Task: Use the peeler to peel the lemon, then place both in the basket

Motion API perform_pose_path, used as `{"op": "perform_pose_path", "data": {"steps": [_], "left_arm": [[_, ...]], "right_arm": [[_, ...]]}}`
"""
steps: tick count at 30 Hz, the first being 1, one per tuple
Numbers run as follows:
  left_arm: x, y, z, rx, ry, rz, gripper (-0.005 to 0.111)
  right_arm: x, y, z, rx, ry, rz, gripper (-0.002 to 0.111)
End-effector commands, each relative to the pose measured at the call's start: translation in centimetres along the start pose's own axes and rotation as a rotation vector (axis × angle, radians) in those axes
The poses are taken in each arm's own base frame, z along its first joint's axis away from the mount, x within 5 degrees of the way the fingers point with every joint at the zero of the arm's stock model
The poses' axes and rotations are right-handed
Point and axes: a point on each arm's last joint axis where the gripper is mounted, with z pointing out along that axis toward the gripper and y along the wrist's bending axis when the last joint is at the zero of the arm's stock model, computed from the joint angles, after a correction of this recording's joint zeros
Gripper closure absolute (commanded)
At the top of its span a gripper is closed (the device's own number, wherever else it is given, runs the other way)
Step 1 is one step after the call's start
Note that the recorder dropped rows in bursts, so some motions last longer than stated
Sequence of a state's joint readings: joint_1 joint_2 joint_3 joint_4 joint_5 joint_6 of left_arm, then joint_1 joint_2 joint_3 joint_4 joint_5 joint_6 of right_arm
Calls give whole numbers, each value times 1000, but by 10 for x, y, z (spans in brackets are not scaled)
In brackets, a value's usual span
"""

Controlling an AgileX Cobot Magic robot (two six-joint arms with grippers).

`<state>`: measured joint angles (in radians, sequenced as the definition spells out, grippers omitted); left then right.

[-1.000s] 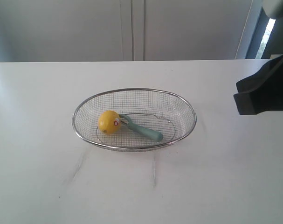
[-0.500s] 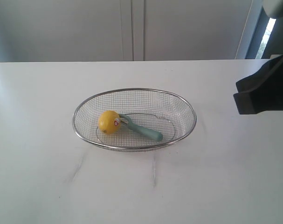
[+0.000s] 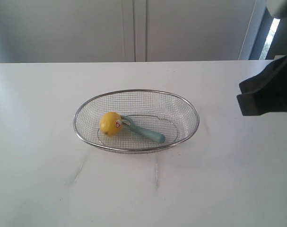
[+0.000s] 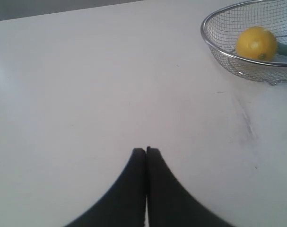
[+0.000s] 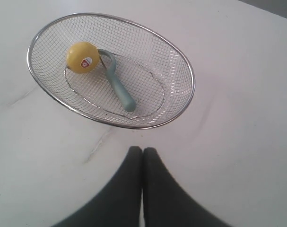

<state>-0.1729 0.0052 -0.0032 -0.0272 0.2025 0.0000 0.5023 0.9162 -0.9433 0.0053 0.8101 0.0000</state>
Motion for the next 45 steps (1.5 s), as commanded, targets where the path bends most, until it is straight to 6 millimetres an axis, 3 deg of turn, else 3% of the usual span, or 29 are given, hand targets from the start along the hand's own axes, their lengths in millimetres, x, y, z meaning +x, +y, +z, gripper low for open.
{"op": "perform_pose_path", "data": {"steps": [1,19,22,24,29,32,39,45], "left_arm": [[1,1,0,-15,-5,1,107],[1,2,0,-33,0,-6,107],[1,2,0,-33,0,-6,107],[1,2,0,-33,0,-6,107],[1,2,0,-33,0,-6,107],[1,2,0,-33,0,-6,107],[1,2,0,-33,0,-6,107],[1,2,0,-33,0,-6,107]], "right_arm": [[1,-1,0,2,-10,2,108],[1,0,-1,1,-12,4,108],[2,-1,-17,2,-66,5,108],[6,-4,-42,24,-152,20,108],[45,-8,-137,191,-496,93,108],[81,7,-184,333,-700,119,108],[126,34,-220,412,-909,98,108],[128,36,-226,419,-902,96,108]]}}
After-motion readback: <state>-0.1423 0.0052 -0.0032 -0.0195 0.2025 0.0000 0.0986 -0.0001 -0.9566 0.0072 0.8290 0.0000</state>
